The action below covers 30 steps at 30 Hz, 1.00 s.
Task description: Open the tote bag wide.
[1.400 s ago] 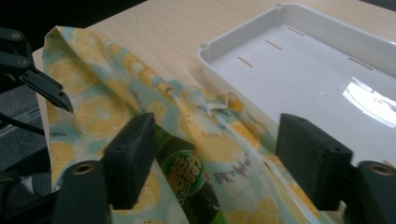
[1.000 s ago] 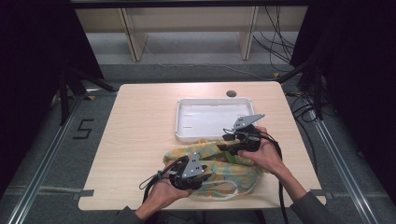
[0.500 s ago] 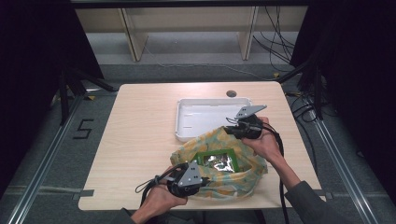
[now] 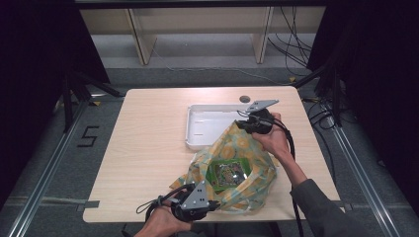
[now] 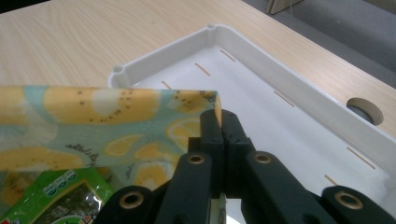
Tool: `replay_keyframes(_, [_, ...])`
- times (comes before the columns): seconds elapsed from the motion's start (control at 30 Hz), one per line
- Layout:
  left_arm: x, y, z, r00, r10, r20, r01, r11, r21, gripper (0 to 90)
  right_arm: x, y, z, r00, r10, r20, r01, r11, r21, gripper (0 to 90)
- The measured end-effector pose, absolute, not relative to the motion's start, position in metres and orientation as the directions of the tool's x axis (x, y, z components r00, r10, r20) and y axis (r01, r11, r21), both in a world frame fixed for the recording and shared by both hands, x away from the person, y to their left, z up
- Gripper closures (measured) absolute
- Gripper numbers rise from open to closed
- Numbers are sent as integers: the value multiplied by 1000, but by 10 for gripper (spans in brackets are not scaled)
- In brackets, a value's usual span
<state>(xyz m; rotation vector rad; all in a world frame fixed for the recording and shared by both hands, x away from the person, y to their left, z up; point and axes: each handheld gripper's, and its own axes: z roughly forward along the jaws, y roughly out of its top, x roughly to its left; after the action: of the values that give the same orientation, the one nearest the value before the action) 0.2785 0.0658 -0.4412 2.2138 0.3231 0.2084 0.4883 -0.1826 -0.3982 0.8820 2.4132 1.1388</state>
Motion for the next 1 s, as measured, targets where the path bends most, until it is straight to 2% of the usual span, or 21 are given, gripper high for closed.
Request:
replay_keyframes(0.1, [280, 65, -439, 952, 306, 11, 176, -578, 797, 851, 490, -183, -398, -766, 642, -29, 387, 497, 777, 885])
replay_keyframes(0.2, [283, 64, -432, 945, 328, 4, 189, -553, 811, 680, 483, -183, -397, -771, 637, -12, 387, 483, 785, 752])
replay_keyframes(0.23, [284, 63, -429, 940, 341, -9, 203, -538, 818, 680, 480, -184, -394, -774, 633, 1, 394, 481, 783, 711])
replay_keyframes(0.37, [295, 69, -405, 923, 383, 27, 187, -510, 839, 558, 451, -196, -375, -799, 602, 8, 361, 469, 806, 562])
replay_keyframes(0.57, [320, 80, -390, 866, 500, 18, 257, -476, 841, 517, 419, -202, -369, -846, 531, 40, 359, 513, 779, 470])
replay_keyframes(0.63, [327, 82, -393, 840, 541, 38, 267, -473, 840, 492, 402, -203, -373, -881, 470, 57, 337, 540, 771, 445])
replay_keyframes(0.73, [336, 86, -391, 819, 571, 58, 272, -475, 837, 479, 392, -204, -374, -878, 466, 107, 375, 531, 760, 436])
replay_keyframes(0.93, [356, 93, -377, 790, 603, 111, 258, -492, 832, 449, 371, -209, -383, -916, 385, 114, 329, 557, 763, 411])
replay_keyframes(1.0, [368, 92, -379, 795, 601, 85, 302, -513, 803, 417, 362, -210, -386, -916, 379, 128, 341, 571, 747, 399])
